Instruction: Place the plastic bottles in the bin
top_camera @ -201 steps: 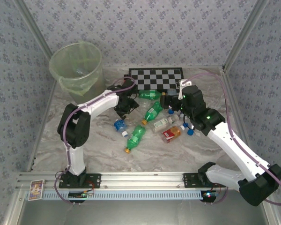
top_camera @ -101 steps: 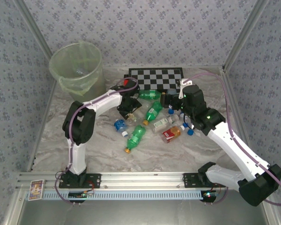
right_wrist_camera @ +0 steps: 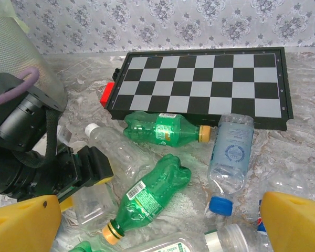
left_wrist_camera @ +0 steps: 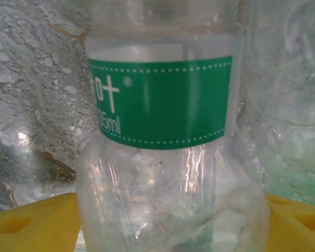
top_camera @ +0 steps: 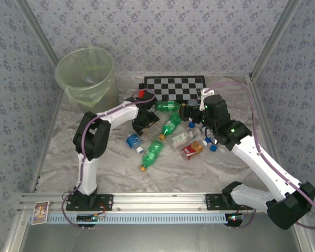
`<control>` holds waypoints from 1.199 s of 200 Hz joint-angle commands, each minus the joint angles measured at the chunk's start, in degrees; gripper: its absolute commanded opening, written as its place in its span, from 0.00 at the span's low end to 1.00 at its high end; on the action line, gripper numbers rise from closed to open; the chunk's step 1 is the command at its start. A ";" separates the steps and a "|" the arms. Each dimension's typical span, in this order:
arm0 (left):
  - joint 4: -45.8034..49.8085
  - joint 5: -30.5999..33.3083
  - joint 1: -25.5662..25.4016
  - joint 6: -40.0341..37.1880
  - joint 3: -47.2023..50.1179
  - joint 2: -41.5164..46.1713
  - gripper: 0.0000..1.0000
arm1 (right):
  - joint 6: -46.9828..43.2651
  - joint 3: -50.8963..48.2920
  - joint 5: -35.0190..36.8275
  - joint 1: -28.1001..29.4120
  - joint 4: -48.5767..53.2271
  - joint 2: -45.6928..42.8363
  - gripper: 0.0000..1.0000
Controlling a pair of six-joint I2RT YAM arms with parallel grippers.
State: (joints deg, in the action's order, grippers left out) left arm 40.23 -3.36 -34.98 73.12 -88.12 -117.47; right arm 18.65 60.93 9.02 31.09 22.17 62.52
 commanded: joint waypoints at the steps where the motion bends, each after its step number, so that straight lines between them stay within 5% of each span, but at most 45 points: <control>1: 0.18 1.22 0.00 -0.17 0.23 -0.35 0.77 | 0.55 1.84 -0.38 -0.28 0.33 -0.21 0.99; 78: -0.27 3.58 0.06 -1.49 -0.72 3.57 0.61 | 0.72 1.93 -0.74 -0.15 0.05 -0.08 1.00; 176: 0.07 8.18 1.16 -3.23 -1.42 15.78 0.61 | 0.13 5.12 -2.31 1.04 -1.13 2.68 0.99; 240: 4.10 18.11 1.90 -13.86 -7.94 24.83 0.61 | -1.70 10.91 -4.04 2.57 -4.24 6.75 0.99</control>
State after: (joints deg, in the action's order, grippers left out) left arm 41.76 8.58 -33.74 65.47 -91.90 -97.14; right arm 18.39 68.03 6.39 32.93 20.45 68.10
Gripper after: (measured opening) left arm 0.616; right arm 0.994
